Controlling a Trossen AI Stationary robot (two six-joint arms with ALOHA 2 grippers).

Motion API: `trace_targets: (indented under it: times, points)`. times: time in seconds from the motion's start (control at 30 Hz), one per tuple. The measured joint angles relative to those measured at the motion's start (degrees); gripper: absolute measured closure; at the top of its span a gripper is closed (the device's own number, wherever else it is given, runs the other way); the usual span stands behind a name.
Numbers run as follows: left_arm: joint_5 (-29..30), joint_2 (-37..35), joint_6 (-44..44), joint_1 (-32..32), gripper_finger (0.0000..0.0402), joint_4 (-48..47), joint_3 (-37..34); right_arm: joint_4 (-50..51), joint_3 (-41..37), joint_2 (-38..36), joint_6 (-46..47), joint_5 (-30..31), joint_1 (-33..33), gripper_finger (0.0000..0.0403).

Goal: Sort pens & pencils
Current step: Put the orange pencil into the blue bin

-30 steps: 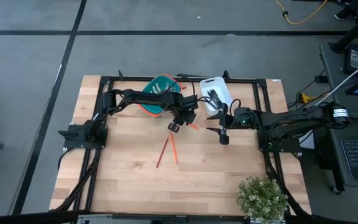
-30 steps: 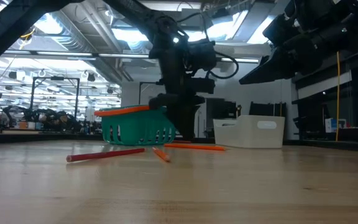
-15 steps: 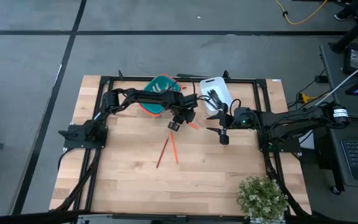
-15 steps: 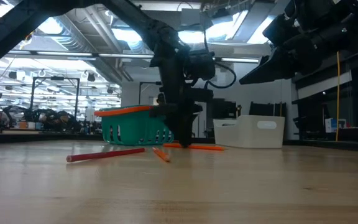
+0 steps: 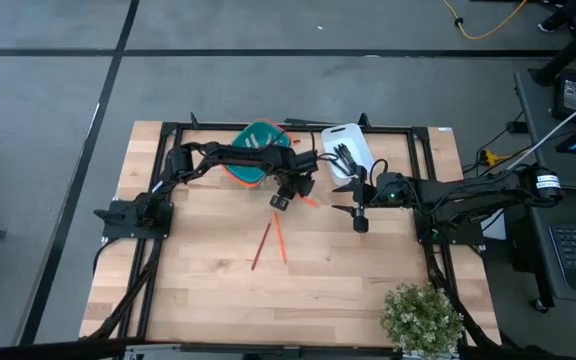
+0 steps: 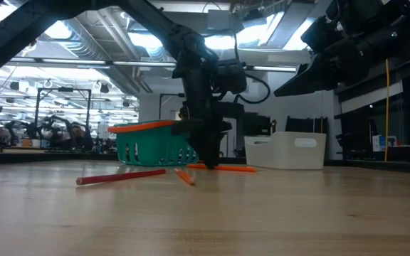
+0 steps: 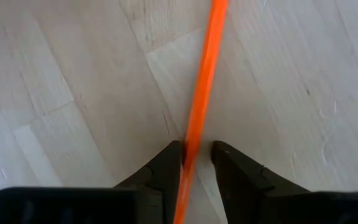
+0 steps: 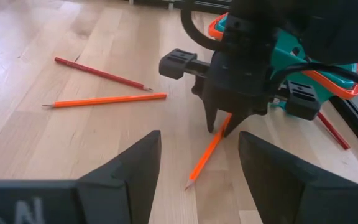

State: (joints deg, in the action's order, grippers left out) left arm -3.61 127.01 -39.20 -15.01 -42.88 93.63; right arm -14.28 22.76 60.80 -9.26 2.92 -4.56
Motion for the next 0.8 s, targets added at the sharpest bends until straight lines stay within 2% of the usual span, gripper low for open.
trace_targets:
  times: [0.13,0.4,0.8]
  points:
    - [0.83,0.05,0.04,0.21,0.0323,0.01,-0.05,0.0,0.0,0.0,0.0,0.0,0.0,0.0187]
    - [0.72,0.05,2.15,0.36,0.0389,-0.14,-0.13,0.0,0.0,0.0,0.0,0.0,0.0,0.0187]
    - [0.71,0.05,3.08,0.38,0.0397,-0.04,-0.18,0.0,0.0,0.0,0.15,-0.02,0.0,0.0187]
